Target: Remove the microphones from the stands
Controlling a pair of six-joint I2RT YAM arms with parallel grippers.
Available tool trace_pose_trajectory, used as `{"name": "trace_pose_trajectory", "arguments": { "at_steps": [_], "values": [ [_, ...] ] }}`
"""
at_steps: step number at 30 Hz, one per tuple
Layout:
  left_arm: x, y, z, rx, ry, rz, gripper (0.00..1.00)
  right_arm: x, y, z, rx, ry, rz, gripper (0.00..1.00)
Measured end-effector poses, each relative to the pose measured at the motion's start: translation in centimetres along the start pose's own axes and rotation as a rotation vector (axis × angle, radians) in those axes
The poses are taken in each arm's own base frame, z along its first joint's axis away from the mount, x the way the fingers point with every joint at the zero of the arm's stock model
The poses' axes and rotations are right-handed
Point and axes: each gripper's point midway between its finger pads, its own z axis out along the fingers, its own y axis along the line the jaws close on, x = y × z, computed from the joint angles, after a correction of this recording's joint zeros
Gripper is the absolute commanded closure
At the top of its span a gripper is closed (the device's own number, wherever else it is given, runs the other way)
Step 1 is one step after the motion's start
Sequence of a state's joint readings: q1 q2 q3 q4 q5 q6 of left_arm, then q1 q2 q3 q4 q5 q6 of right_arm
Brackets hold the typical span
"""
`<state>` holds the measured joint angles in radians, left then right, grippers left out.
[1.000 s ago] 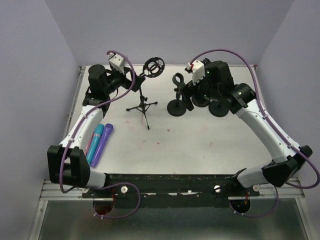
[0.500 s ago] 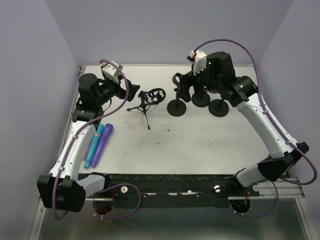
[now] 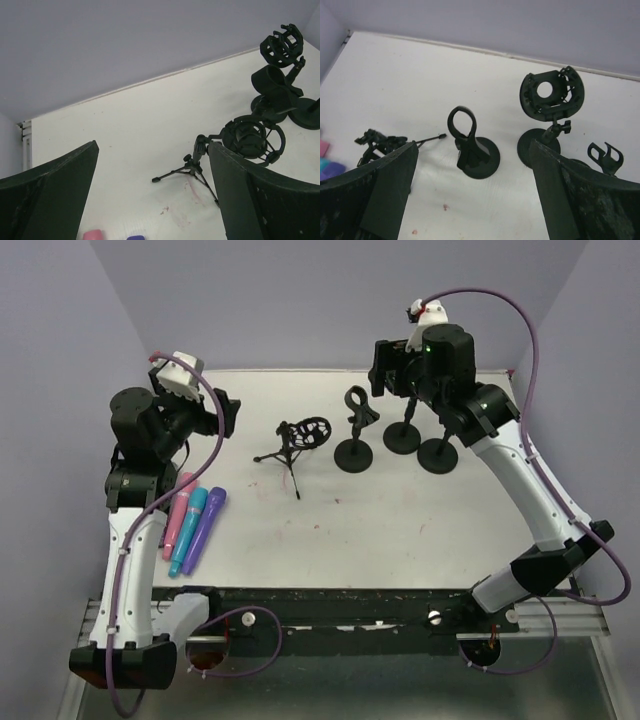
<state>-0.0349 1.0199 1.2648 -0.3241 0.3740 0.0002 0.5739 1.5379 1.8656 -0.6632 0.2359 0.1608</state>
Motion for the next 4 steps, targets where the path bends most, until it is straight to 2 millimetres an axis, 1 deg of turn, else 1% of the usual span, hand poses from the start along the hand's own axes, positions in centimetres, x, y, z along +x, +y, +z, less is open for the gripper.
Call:
{"name": "trace_pose_trajectory", "arguments": {
  "at_steps": [2, 4],
  "values": [
    [0.06, 0.25, -0.86, -0.016, 0.001, 0.002, 0.02, -0.50, -0.74, 0.16, 0.045, -0.030, 0.007, 0.00],
    [0.09, 0.36, -1.17, -0.023, -0.001, 0.003, 0.02, -0.59, -1.38, 0.37, 0.082, -0.046, 0.012, 0.00]
  ]
}}
